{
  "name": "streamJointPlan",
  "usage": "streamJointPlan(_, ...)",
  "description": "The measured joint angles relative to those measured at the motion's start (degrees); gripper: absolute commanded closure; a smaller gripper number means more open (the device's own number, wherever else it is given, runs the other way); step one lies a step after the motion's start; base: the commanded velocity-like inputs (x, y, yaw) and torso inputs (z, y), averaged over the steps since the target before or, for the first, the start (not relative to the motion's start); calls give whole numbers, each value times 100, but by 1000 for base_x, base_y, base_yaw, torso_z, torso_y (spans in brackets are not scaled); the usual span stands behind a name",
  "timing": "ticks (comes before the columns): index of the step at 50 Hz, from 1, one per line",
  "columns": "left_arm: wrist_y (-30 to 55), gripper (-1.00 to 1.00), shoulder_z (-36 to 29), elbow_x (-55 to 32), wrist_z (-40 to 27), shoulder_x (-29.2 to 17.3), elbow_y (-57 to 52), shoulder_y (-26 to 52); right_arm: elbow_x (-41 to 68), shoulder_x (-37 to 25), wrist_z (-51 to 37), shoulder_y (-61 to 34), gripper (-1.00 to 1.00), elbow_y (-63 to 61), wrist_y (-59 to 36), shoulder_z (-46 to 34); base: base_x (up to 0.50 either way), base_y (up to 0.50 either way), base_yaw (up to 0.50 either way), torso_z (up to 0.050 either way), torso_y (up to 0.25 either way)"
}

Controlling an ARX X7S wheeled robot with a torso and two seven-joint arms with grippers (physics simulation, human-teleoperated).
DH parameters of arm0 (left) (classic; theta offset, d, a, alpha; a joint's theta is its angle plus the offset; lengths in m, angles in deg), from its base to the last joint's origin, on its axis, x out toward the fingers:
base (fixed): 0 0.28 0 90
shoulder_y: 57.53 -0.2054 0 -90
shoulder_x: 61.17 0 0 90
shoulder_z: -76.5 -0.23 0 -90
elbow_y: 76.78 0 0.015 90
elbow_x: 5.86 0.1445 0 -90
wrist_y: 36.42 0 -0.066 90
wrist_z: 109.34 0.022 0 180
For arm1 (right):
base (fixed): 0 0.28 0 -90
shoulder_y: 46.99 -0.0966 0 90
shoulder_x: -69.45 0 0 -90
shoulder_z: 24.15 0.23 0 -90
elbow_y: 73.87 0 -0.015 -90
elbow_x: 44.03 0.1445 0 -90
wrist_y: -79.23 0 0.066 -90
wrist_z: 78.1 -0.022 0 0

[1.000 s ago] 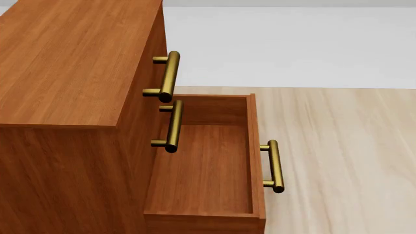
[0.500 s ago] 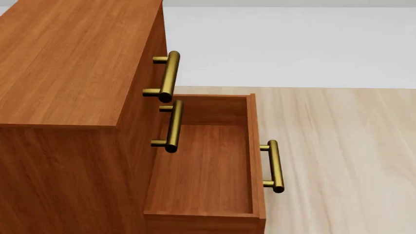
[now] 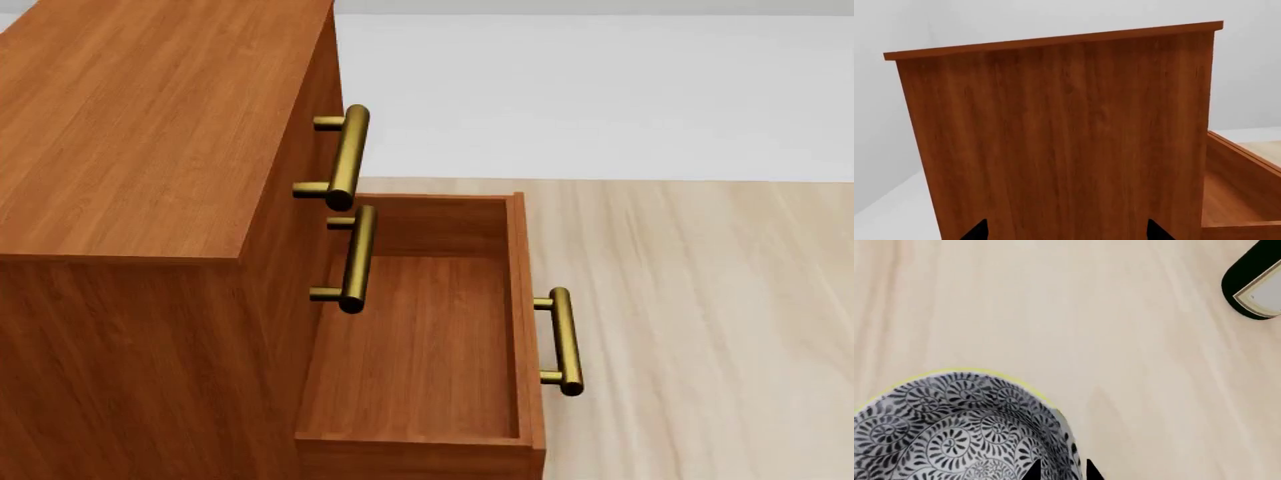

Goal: Put the bowl in the bottom drawer of the cabinet.

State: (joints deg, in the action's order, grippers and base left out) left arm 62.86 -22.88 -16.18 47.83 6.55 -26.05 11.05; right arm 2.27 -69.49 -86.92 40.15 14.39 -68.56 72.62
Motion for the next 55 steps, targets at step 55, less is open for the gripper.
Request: streamJointPlan(55, -82, -100, -2, -83, -100, -82, -38, -17, 3263, 953, -2568, -1934, 100, -2005, -1338, 2108, 0, 0, 0, 0, 0)
